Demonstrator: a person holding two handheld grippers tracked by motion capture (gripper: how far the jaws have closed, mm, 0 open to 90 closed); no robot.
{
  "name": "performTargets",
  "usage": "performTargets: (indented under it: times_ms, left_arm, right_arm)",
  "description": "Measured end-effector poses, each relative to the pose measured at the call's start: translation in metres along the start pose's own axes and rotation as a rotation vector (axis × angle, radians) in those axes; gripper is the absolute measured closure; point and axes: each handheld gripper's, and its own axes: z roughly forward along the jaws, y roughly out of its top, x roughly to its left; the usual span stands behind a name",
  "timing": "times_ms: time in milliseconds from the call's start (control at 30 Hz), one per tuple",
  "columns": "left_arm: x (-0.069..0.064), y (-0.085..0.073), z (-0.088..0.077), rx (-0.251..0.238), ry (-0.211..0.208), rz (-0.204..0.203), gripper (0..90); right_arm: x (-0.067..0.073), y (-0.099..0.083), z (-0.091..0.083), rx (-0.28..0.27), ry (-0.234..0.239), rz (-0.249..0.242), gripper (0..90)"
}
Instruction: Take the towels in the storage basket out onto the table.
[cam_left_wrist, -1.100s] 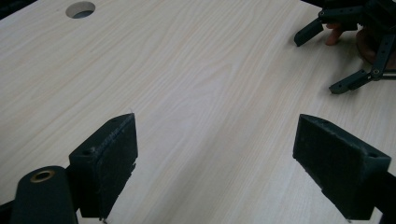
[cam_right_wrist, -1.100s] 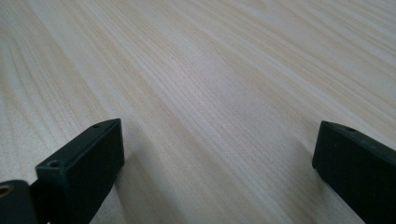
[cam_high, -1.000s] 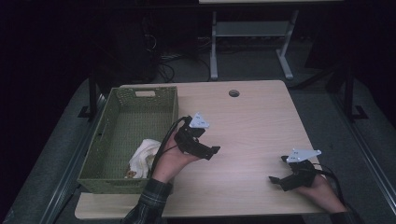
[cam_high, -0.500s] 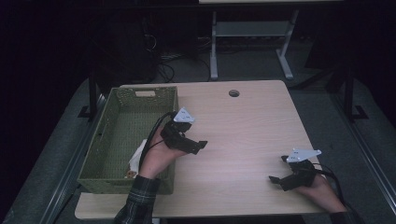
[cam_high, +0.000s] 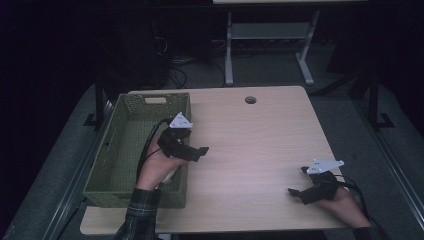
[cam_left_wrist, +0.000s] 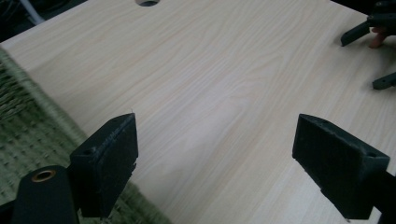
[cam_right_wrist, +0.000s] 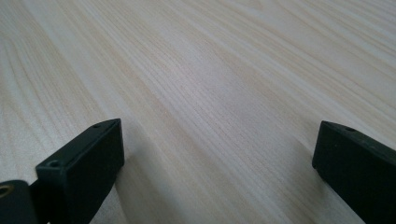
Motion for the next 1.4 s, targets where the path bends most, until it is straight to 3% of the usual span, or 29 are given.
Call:
performTargets:
  times_ms: [333,833,1100,1400]
  left_arm:
    - [0.018,-0.012,-0.019,-0.019,0.056,-0.045,14.0]
    - [0.048,-0.042,-0.036,0.025,0.161,-0.117,14.0]
    - [0.057,-0.059,-0.033,0.096,0.189,-0.128,13.9]
    - [0.064,-0.074,-0.016,0.189,0.177,-0.141,13.8]
  right_arm:
    - [0.0,0.0,0.0,0.0,0.0,0.001,1.8]
    - [0.0,0.0,0.0,0.001,0.0,0.0,1.8]
    - [0.0,0.0,0.0,0.001,0.0,0.0,1.8]
    - [0.0,0.0,0.0,0.001,0.0,0.0,1.8]
